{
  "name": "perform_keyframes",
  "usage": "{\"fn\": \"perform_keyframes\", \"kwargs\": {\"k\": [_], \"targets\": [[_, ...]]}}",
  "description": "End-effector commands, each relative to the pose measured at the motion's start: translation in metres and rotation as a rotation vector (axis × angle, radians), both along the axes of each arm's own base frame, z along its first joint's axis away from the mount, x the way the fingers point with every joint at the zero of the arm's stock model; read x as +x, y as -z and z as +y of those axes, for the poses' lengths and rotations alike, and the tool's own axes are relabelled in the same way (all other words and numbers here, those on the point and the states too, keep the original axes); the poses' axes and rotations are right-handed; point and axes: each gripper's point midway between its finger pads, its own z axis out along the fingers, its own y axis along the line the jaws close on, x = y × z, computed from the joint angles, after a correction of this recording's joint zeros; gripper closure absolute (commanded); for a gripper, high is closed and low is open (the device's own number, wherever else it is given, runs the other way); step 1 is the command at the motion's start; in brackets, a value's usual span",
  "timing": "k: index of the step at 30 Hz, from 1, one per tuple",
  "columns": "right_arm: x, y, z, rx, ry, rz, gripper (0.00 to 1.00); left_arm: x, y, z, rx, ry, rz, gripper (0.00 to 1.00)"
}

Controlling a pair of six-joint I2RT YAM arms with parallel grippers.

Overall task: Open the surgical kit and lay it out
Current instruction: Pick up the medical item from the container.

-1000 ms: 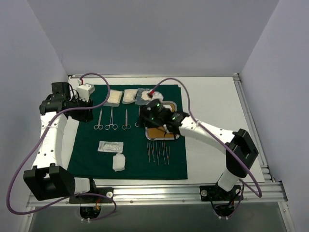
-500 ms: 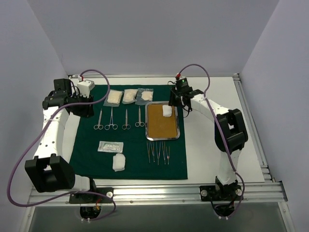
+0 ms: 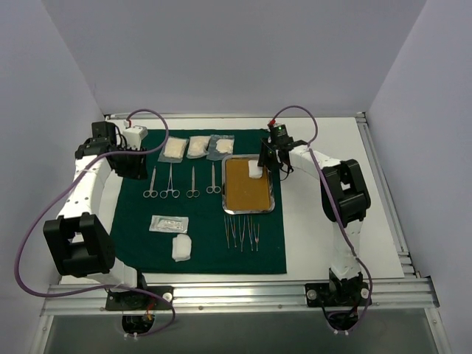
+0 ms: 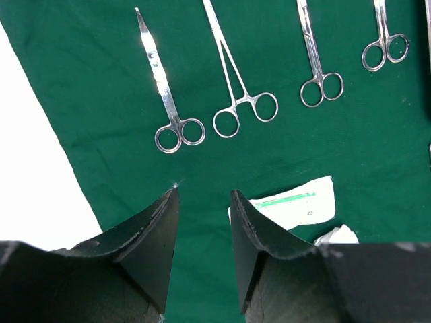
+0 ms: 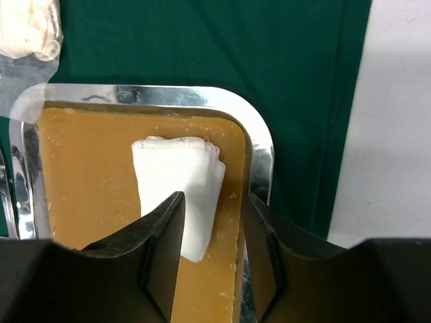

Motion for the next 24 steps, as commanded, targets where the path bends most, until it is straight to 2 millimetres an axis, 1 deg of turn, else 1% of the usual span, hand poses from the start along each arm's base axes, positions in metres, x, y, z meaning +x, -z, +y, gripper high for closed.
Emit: {"fn": "perform_keyframes", "kwargs": {"k": [1, 2, 3, 4, 11, 15, 16, 18, 19, 21, 22, 24], "targets": [[0.003, 0.006, 0.006, 0.031, -0.011, 0.004, 0.64, 0.006, -0.008, -0.003, -0.025, -0.001, -0.050, 0.55], [0.002, 0.007, 0.007, 0.038, -0.015, 0.011, 0.64, 0.005, -0.008, -0.003, -0.023, 0.001, -0.049, 0.55], [0.007, 0.006, 0.010, 0.048, -0.016, -0.012, 0.64, 0.004, -0.008, -0.003, -0.024, 0.002, -0.051, 0.55], [0.007, 0.007, 0.010, 0.055, -0.013, -0.010, 0.64, 0.003, -0.006, -0.003, -0.025, 0.004, -0.049, 0.55], [0.001, 0.020, 0.017, 0.110, -0.012, 0.017, 0.64, 0.006, -0.006, -0.005, -0.035, 0.006, -0.043, 0.55], [0.001, 0.025, 0.024, 0.154, -0.015, 0.024, 0.66, 0.006, -0.008, -0.006, -0.044, 0.012, -0.047, 0.55], [0.000, 0.023, 0.026, 0.167, -0.019, 0.023, 0.70, 0.006, -0.008, -0.007, -0.047, 0.015, -0.046, 0.55], [-0.001, 0.020, 0.028, 0.190, -0.013, 0.016, 0.74, 0.006, -0.010, -0.008, -0.053, 0.017, -0.048, 0.55], [0.000, 0.014, 0.028, 0.197, -0.010, 0.003, 0.78, 0.006, -0.010, -0.008, -0.053, 0.017, -0.048, 0.55], [0.001, 0.009, 0.029, 0.206, -0.007, -0.010, 0.82, 0.007, -0.010, -0.008, -0.052, 0.019, -0.050, 0.55], [0.002, 0.005, 0.030, 0.210, -0.006, -0.018, 0.88, 0.006, -0.010, -0.008, -0.052, 0.019, -0.048, 0.55], [0.002, 0.000, 0.030, 0.222, -0.007, -0.027, 0.93, 0.006, -0.011, -0.008, -0.052, 0.017, -0.048, 0.55]]}}
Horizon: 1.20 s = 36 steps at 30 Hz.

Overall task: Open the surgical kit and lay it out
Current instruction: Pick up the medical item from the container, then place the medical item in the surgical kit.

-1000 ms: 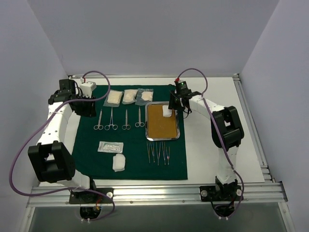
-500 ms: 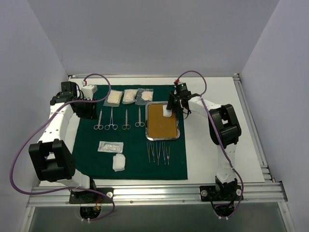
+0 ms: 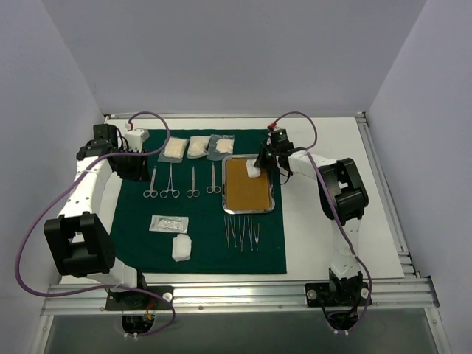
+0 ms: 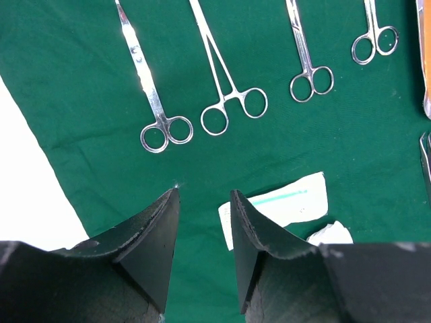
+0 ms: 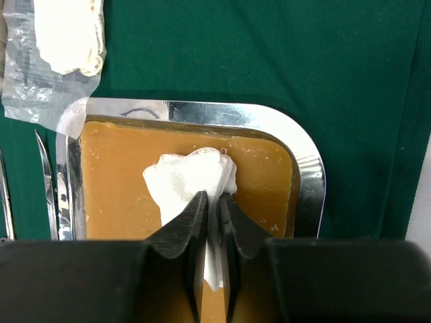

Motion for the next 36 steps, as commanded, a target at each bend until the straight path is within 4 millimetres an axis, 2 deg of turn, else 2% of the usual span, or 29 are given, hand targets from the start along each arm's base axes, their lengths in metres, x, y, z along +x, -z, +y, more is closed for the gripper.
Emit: {"fn": "perform_keyframes", "kwargs": {"k": [1, 3, 6, 9, 12, 13, 14, 17, 18, 20, 21, 22, 24, 25, 26, 28, 29, 30, 31, 32, 35, 36], "targets": [[-0.005, -0.019, 0.006, 0.053, -0.006, -0.014, 0.99, 0.010, -0.019, -0.001, -0.019, 0.001, -0.067, 0.55], [-0.005, -0.029, 0.009, 0.082, -0.007, -0.036, 1.00, 0.009, -0.022, -0.001, -0.016, 0.002, -0.072, 0.55], [-0.007, -0.054, 0.014, 0.139, 0.004, -0.091, 1.00, 0.008, -0.026, 0.000, -0.007, 0.004, -0.087, 0.55], [-0.011, -0.089, 0.016, 0.177, 0.021, -0.163, 1.00, 0.006, -0.031, 0.002, 0.004, 0.003, -0.103, 0.55], [-0.020, -0.103, 0.020, 0.199, 0.025, -0.192, 1.00, 0.004, -0.033, 0.005, 0.015, -0.003, -0.113, 0.55], [-0.023, -0.115, 0.020, 0.204, 0.032, -0.218, 1.00, 0.004, -0.033, 0.006, 0.017, -0.004, -0.115, 0.55], [-0.026, -0.119, 0.021, 0.210, 0.039, -0.224, 1.00, 0.003, -0.034, 0.007, 0.022, -0.007, -0.118, 0.55], [-0.045, -0.136, 0.036, 0.234, 0.037, -0.265, 1.00, 0.003, -0.035, 0.010, 0.027, -0.014, -0.119, 0.55], [-0.069, -0.139, 0.057, 0.272, 0.016, -0.251, 1.00, 0.001, -0.035, 0.010, 0.027, -0.014, -0.113, 0.55], [-0.092, -0.148, 0.080, 0.321, 0.033, -0.284, 1.00, -0.001, -0.036, 0.012, 0.032, -0.014, -0.114, 0.55], [-0.115, -0.142, 0.087, 0.362, 0.056, -0.253, 1.00, -0.002, -0.033, 0.013, 0.036, -0.019, -0.109, 0.55], [-0.142, -0.145, 0.111, 0.388, 0.050, -0.271, 1.00, -0.003, -0.033, 0.014, 0.039, -0.022, -0.109, 0.55], [-0.177, -0.135, 0.128, 0.438, 0.074, -0.228, 1.00, -0.007, -0.030, 0.016, 0.041, -0.025, -0.101, 0.55], [-0.212, -0.115, 0.142, 0.423, 0.033, -0.188, 1.00, -0.009, -0.030, 0.017, 0.041, -0.026, -0.098, 0.55], [-0.221, -0.112, 0.148, 0.440, 0.051, -0.197, 1.00, -0.012, -0.031, 0.017, 0.043, -0.024, -0.095, 0.55], [-0.244, -0.090, 0.162, 0.449, 0.046, -0.138, 1.00, -0.019, -0.031, 0.019, 0.044, -0.024, -0.087, 0.55], [-0.264, -0.083, 0.173, 0.449, 0.015, -0.115, 1.00, -0.023, -0.034, 0.020, 0.051, -0.017, -0.096, 0.55], [-0.271, -0.071, 0.176, 0.434, 0.020, -0.103, 1.00, -0.026, -0.034, 0.020, 0.060, -0.012, -0.099, 0.55], [-0.279, -0.069, 0.181, 0.454, 0.029, -0.088, 1.00, -0.029, -0.031, 0.022, 0.075, -0.013, -0.093, 0.55], [-0.294, -0.063, 0.185, 0.449, 0.010, -0.072, 1.00, -0.032, -0.034, 0.024, 0.092, -0.010, -0.106, 0.55], [-0.312, -0.047, 0.179, 0.425, 0.028, -0.059, 1.00, -0.038, -0.037, 0.030, 0.126, -0.023, -0.108, 0.55], [-0.312, -0.045, 0.176, 0.425, 0.048, -0.069, 1.00, -0.039, -0.037, 0.030, 0.131, -0.023, -0.108, 0.55]]}}
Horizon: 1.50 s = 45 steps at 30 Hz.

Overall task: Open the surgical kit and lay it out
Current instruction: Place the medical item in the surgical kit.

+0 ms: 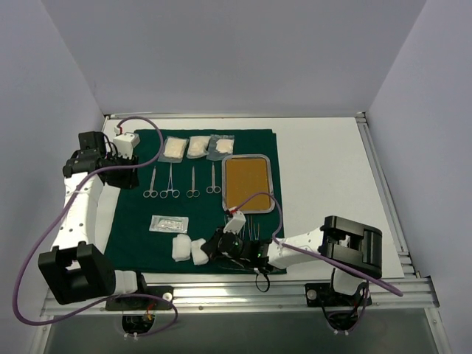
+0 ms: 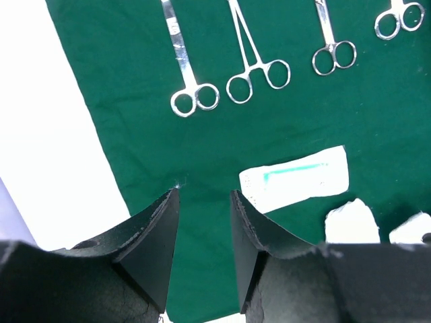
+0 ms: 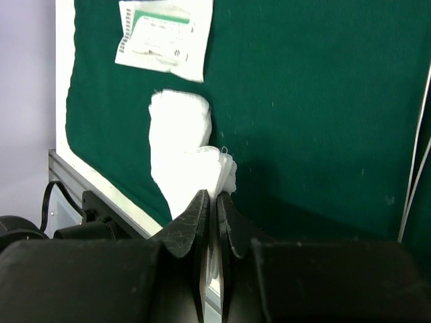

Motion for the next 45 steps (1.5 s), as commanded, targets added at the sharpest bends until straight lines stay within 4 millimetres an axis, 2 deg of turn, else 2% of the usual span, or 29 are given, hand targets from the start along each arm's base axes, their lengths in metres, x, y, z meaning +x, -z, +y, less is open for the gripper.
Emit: {"fn": "perform_keyframes", "kwargs": {"k": [1, 3, 8, 13, 17, 25, 28, 29, 31, 36, 37, 38, 40, 41, 42, 43, 44, 45], "targets": [[0.011, -0.017, -0.003, 0.113, 0.162, -0.022, 1.00, -0.008, -0.013, 0.008, 0.053, 0.002, -0.039, 0.55], [0.014, -0.012, -0.010, 0.115, 0.192, -0.031, 1.00, -0.011, -0.016, 0.008, 0.054, 0.000, -0.041, 0.55], [0.019, -0.009, -0.006, 0.093, 0.197, -0.056, 1.00, -0.018, -0.022, 0.006, 0.059, 0.002, -0.066, 0.55], [0.026, -0.001, -0.005, 0.115, 0.222, -0.035, 1.00, -0.017, -0.014, 0.009, 0.067, -0.002, -0.045, 0.55], [0.030, 0.014, -0.006, 0.091, 0.233, -0.017, 1.00, -0.016, -0.011, 0.008, 0.061, 0.001, -0.035, 0.55], [0.032, 0.022, -0.009, 0.066, 0.255, -0.004, 1.00, -0.019, -0.011, 0.005, 0.049, 0.019, -0.041, 0.55], [0.032, 0.021, -0.010, 0.066, 0.258, 0.000, 0.79, -0.020, -0.012, 0.004, 0.052, 0.021, -0.045, 0.55], [0.031, 0.020, -0.011, 0.074, 0.262, 0.006, 0.66, -0.020, -0.013, 0.004, 0.052, 0.023, -0.049, 0.55], [0.030, 0.018, -0.014, 0.077, 0.267, 0.006, 0.54, -0.021, -0.014, 0.003, 0.050, 0.028, -0.049, 0.55], [0.025, 0.010, -0.019, 0.044, 0.267, -0.007, 0.47, -0.022, -0.017, 0.003, 0.052, 0.035, -0.052, 0.55], [0.026, 0.002, -0.019, 0.044, 0.270, -0.019, 0.42, -0.022, -0.017, 0.003, 0.055, 0.034, -0.052, 0.55], [0.026, 0.003, -0.024, 0.006, 0.270, -0.024, 0.40, -0.021, -0.017, 0.003, 0.055, 0.034, -0.052, 0.55], [0.028, -0.019, -0.021, 0.001, 0.264, -0.068, 0.32, -0.021, -0.016, 0.003, 0.053, 0.031, -0.045, 0.55], [0.028, -0.018, -0.027, -0.053, 0.259, -0.080, 0.28, -0.021, -0.015, 0.003, 0.052, 0.029, -0.043, 0.55], [0.029, -0.024, -0.029, -0.088, 0.238, -0.113, 0.20, -0.021, -0.013, 0.003, 0.050, 0.032, -0.033, 0.55], [0.032, -0.049, -0.032, -0.190, 0.189, -0.165, 0.00, -0.021, -0.011, 0.004, 0.049, 0.032, -0.018, 0.55], [0.032, -0.050, -0.032, -0.191, 0.189, -0.165, 0.00, -0.021, -0.009, 0.003, 0.047, 0.031, -0.012, 0.55], [0.040, -0.072, -0.029, -0.210, 0.168, -0.211, 0.00, -0.021, -0.008, 0.004, 0.050, 0.030, -0.005, 0.55]]}}
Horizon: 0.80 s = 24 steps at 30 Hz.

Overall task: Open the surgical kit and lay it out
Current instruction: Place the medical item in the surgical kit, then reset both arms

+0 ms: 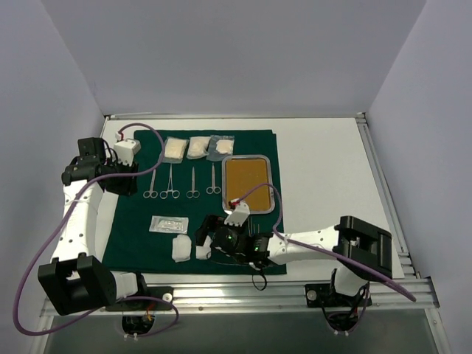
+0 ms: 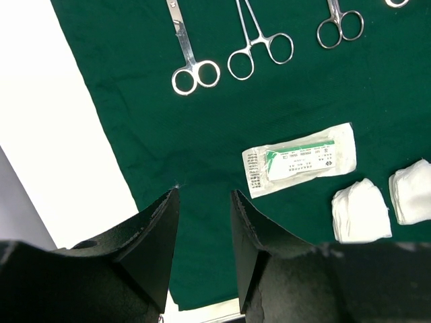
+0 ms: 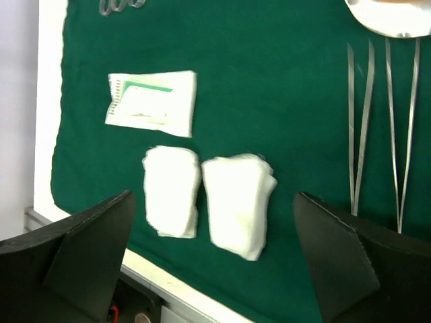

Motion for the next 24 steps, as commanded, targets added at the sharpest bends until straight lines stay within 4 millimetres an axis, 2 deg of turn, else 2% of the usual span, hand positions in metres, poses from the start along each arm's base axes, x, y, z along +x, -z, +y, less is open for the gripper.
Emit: {"fn": "perform_keyframes", "kwargs": {"k": [1, 3, 4, 5, 6, 7, 8, 9, 10, 11, 13, 14, 16, 17, 19, 20, 24], "targets": [[0.021, -0.055, -0.018, -0.200, -0.031, -0.129, 0.00, 0.002, -0.003, 0.002, -0.001, 0.006, 0.000, 0.55], [0.035, -0.073, -0.025, -0.246, -0.089, -0.162, 0.00, 0.003, 0.001, 0.004, 0.007, -0.006, 0.013, 0.55], [0.062, -0.075, -0.045, -0.263, -0.052, -0.144, 0.00, 0.004, 0.002, 0.006, 0.012, -0.010, 0.017, 0.55], [0.068, -0.075, -0.050, -0.248, -0.091, -0.115, 0.00, 0.006, 0.004, 0.007, 0.017, -0.018, 0.017, 0.55], [0.082, -0.088, -0.064, -0.251, -0.105, -0.145, 0.00, 0.007, 0.007, 0.011, 0.032, -0.032, 0.023, 0.55], [0.114, -0.091, -0.100, -0.264, -0.023, -0.142, 0.00, 0.008, 0.007, 0.012, 0.037, -0.037, 0.023, 0.55], [0.127, -0.096, -0.121, -0.278, 0.005, -0.154, 0.00, 0.010, 0.011, 0.014, 0.040, -0.043, 0.035, 0.55], [0.141, -0.111, -0.148, -0.288, 0.060, -0.194, 0.00, 0.011, 0.013, 0.015, 0.040, -0.047, 0.041, 0.55], [0.167, -0.107, -0.207, -0.363, 0.180, -0.180, 0.00, 0.014, 0.013, 0.013, 0.028, -0.042, 0.044, 0.55], [0.174, -0.116, -0.237, -0.373, 0.238, -0.195, 0.00, 0.014, 0.020, 0.012, 0.016, -0.038, 0.072, 0.55], [0.183, -0.114, -0.288, -0.441, 0.298, -0.193, 0.00, 0.017, 0.026, 0.011, -0.007, -0.040, 0.101, 0.55], [0.189, -0.118, -0.334, -0.449, 0.401, -0.182, 0.00, 0.018, 0.028, 0.013, -0.008, -0.048, 0.105, 0.55], [0.190, -0.116, -0.363, -0.431, 0.404, -0.165, 0.00, 0.024, 0.035, 0.023, 0.011, -0.072, 0.110, 0.55], [0.189, -0.110, -0.405, -0.455, 0.486, -0.132, 0.00, 0.026, 0.036, 0.028, 0.020, -0.089, 0.110, 0.55], [0.187, -0.100, -0.427, -0.430, 0.499, -0.096, 0.00, 0.029, 0.041, 0.041, 0.033, -0.128, 0.124, 0.55], [0.182, -0.089, -0.453, -0.430, 0.548, -0.054, 0.00, 0.032, 0.038, 0.049, 0.045, -0.145, 0.117, 0.55], [0.171, -0.073, -0.474, -0.361, 0.595, -0.020, 0.00, 0.034, 0.033, 0.080, 0.061, -0.239, 0.102, 0.55]]}}
